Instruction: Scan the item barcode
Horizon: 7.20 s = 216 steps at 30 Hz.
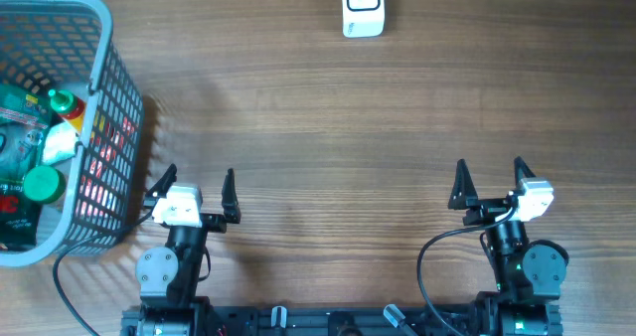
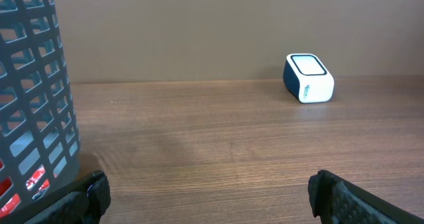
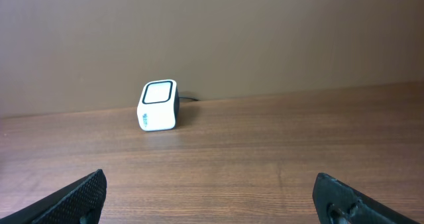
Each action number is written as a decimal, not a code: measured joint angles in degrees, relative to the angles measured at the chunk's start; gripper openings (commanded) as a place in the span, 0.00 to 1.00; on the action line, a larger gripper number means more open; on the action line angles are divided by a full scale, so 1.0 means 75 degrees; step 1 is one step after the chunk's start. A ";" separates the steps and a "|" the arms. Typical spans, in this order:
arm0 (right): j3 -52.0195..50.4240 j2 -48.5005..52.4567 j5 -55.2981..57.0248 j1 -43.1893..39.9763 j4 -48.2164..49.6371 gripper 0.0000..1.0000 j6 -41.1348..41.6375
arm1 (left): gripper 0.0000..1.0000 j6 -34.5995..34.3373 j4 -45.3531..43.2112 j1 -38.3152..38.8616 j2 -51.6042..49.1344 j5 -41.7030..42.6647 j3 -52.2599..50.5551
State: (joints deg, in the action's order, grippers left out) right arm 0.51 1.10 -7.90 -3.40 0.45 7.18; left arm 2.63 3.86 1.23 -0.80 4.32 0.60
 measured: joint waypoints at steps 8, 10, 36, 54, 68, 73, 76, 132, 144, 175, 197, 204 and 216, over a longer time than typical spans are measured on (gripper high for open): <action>0.0000 0.0003 -0.0003 0.0000 0.0000 1.00 0.0000 | 1.00 0.0000 0.0000 0.0000 0.0000 0.0000 0.0000; 0.0000 0.0003 -0.0003 0.0000 0.0000 1.00 0.0000 | 1.00 0.0000 0.0000 0.0000 0.0000 0.0000 0.0000; 0.0000 0.0003 -0.0003 0.0000 0.0000 1.00 0.0000 | 1.00 0.0000 0.0000 0.0000 -0.0006 0.0000 0.0000; 0.0000 0.0003 -0.0003 0.0000 0.0000 1.00 0.0000 | 1.00 0.0000 0.0000 0.0000 -0.0006 0.0000 0.0000; 0.0000 0.0003 0.0000 0.0000 0.0000 1.00 0.0000 | 1.00 0.0000 0.0000 0.0000 -0.0006 0.0003 0.0000; 0.0000 0.0003 -0.0003 0.0000 0.0000 1.00 0.0000 | 1.00 0.0000 -0.0064 0.0000 -0.0006 0.0280 0.0000; 0.0000 0.0003 -0.0003 0.0000 0.0000 1.00 0.0000 | 1.00 -0.0003 -0.0283 0.0000 -0.0006 0.0793 -0.0003; -0.0009 0.0023 -0.0003 0.0000 -0.0020 1.00 0.0000 | 0.99 -0.3547 0.5747 -0.0516 -0.8591 0.1215 1.0847; -0.0009 0.0023 0.0000 0.0000 -0.0020 1.00 0.0000 | 0.99 -0.4354 0.7271 -0.2002 -1.0451 -0.1480 1.3910; -0.0009 0.0023 -0.0003 0.0000 -0.0020 1.00 -0.0003 | 0.96 -0.8288 0.8486 -0.3891 -1.4740 -0.1530 1.3971; -0.0009 0.0023 0.0000 0.0000 -0.0020 1.00 0.0000 | 0.28 -0.8390 0.8428 -0.3891 -1.5166 -0.1483 1.4044; -0.0009 0.0023 -0.0003 0.0000 -0.0020 1.00 0.0000 | 0.29 -0.8250 0.8428 -0.3908 -1.5137 -0.1472 1.4050; -0.0009 0.0023 -0.0003 0.0000 -0.0020 1.00 0.0000 | 0.31 -0.7959 0.8545 -0.4226 -1.3624 -0.1413 1.4041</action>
State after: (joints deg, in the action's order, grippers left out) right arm 0.45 1.28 -7.92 -3.40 0.30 7.18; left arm -57.06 67.94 -30.46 -102.98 -6.28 105.91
